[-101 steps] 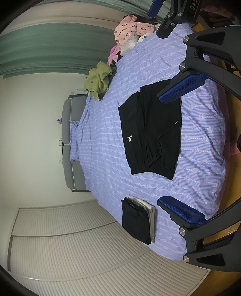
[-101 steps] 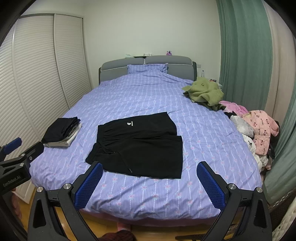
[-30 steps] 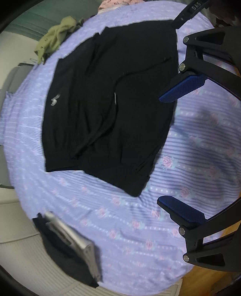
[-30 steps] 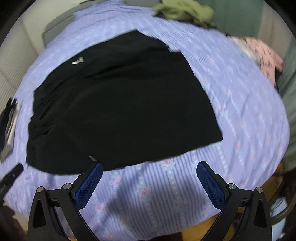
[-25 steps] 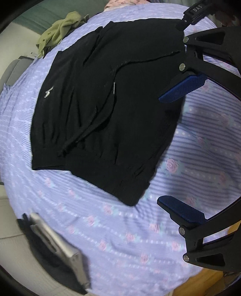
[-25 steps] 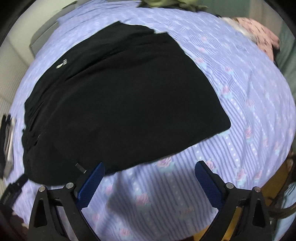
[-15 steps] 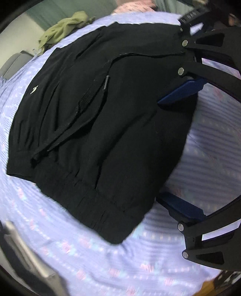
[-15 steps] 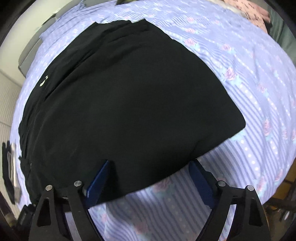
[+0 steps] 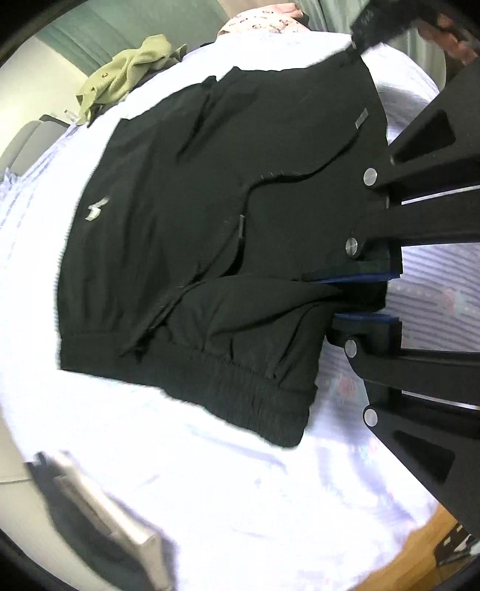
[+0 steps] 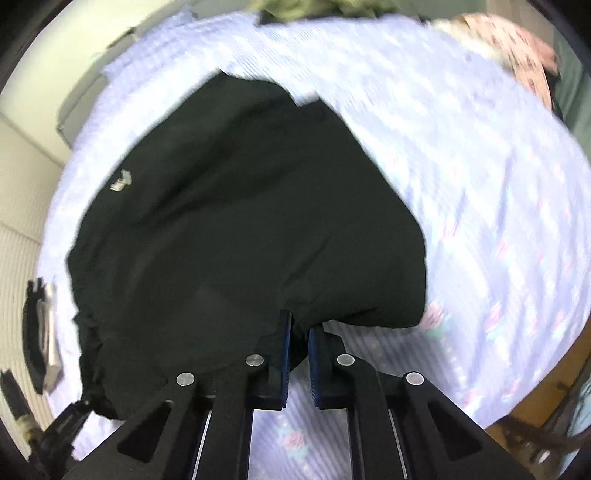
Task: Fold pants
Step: 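Close the left gripper on the waistband while the right gripper grasps it too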
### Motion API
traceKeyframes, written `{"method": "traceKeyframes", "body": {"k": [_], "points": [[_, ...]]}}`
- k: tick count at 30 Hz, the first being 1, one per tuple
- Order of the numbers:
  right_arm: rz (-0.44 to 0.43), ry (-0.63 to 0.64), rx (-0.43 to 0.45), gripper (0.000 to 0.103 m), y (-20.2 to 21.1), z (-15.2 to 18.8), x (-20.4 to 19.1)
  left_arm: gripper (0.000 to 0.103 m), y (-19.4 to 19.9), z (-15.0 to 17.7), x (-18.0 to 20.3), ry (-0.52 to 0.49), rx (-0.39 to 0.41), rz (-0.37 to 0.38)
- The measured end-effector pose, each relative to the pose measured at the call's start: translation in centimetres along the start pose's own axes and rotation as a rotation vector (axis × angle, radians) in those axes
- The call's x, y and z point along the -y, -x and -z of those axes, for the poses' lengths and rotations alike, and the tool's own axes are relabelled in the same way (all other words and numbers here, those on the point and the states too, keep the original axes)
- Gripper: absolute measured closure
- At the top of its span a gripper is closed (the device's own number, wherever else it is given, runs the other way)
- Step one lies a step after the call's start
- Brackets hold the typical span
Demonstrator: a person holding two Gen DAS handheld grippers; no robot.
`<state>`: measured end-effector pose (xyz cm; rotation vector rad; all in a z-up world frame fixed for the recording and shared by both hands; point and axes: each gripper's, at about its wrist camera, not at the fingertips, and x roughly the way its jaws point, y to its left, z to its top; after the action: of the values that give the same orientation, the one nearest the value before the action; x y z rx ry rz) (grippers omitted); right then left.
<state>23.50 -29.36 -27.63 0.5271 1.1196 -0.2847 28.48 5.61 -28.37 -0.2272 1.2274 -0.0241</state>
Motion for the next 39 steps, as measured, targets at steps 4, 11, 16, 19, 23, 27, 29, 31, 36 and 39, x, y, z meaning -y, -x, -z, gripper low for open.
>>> {"method": "traceKeyframes", "body": {"k": [4, 11, 16, 19, 23, 27, 29, 31, 36, 39], "points": [[-0.022, 0.064, 0.053, 0.094, 4.8, -1.1, -1.2, 0.090, 3.4, -0.5, 1.0, -0.039, 0.044, -0.031], [-0.048, 0.141, 0.023, 0.095, 7.9, -2.3, -2.4, 0.090, 6.1, 0.2, 1.1, -0.070, 0.037, -0.065], [-0.046, 0.156, 0.019, 0.095, 9.4, -3.6, -2.0, 0.090, 7.5, 0.0, 1.7, -0.053, 0.020, -0.095], [-0.051, 0.164, 0.053, 0.095, 10.4, -5.1, -2.7, 0.090, 7.9, -1.4, 2.3, -0.025, 0.032, -0.097], [-0.073, 0.185, 0.131, 0.095, 11.0, -9.2, -5.3, 0.090, 8.3, -4.9, 3.0, 0.012, 0.068, -0.096], [-0.038, 0.242, 0.247, 0.095, 11.3, -13.2, -8.4, 0.091, 7.9, -9.4, 3.5, 0.020, 0.098, -0.106], [-0.022, 0.279, 0.292, 0.095, 10.5, -15.6, -10.4, 0.091, 7.1, -11.6, 3.8, 0.020, 0.102, -0.099], [-0.036, 0.299, 0.284, 0.095, 9.1, -17.5, -11.9, 0.091, 5.7, -13.9, 4.4, 0.009, 0.094, -0.102], [-0.022, 0.273, 0.237, 0.085, 4.9, -19.6, -12.3, 0.091, 3.2, -17.0, 5.6, -0.026, 0.075, -0.127], [-0.015, 0.198, 0.185, 0.047, 2.0, -19.3, -10.7, 0.091, 1.8, -17.1, 6.1, -0.060, 0.055, -0.156]]}}
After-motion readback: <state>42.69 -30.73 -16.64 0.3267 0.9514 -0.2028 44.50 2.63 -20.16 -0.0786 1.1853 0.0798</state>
